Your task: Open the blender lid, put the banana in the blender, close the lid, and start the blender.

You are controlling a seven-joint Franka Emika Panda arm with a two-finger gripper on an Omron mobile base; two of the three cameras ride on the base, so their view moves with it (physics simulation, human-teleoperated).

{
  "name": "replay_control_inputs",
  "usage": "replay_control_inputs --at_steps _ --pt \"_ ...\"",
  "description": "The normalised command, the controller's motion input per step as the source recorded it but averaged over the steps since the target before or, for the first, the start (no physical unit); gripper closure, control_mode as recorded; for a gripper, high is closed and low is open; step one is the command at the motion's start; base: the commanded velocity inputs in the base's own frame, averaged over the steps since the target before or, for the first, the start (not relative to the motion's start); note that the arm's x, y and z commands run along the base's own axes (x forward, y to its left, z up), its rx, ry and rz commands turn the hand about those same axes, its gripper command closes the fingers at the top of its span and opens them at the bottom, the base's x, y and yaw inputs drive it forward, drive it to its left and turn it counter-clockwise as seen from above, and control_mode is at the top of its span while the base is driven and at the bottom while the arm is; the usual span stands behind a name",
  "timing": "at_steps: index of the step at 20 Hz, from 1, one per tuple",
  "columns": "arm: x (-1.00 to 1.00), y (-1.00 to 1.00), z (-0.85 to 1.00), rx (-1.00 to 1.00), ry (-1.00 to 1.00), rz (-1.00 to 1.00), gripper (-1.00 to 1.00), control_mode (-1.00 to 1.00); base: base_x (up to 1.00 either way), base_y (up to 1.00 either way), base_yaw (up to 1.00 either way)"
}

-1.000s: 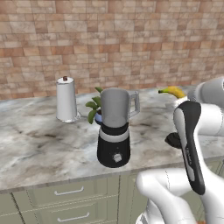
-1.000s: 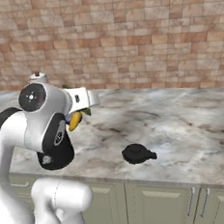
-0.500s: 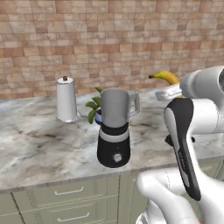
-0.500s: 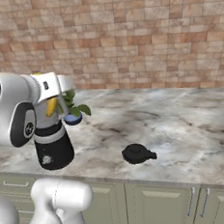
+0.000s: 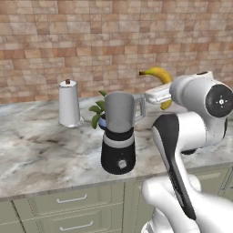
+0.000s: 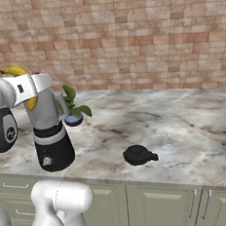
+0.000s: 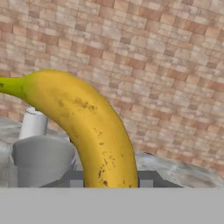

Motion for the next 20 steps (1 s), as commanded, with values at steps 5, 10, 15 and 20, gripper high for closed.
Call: replay_control_inputs --at_steps 5,10,15,20 --pt "0.13 0.36 0.01 0.00 -0.10 0.00 1.00 -1.00 0.00 0.00 0.00" --pt "0.19 0.35 0.01 0.00 0.00 0.00 1.00 -1.00 0.00 0.00 0.00" --pt "0.12 0.26 0.01 0.00 0.00 -0.11 1.00 -1.00 0.00 0.00 0.00" --pt "0.20 0.24 0.00 0.00 0.00 -0.12 1.00 -1.00 0.00 0.00 0.00"
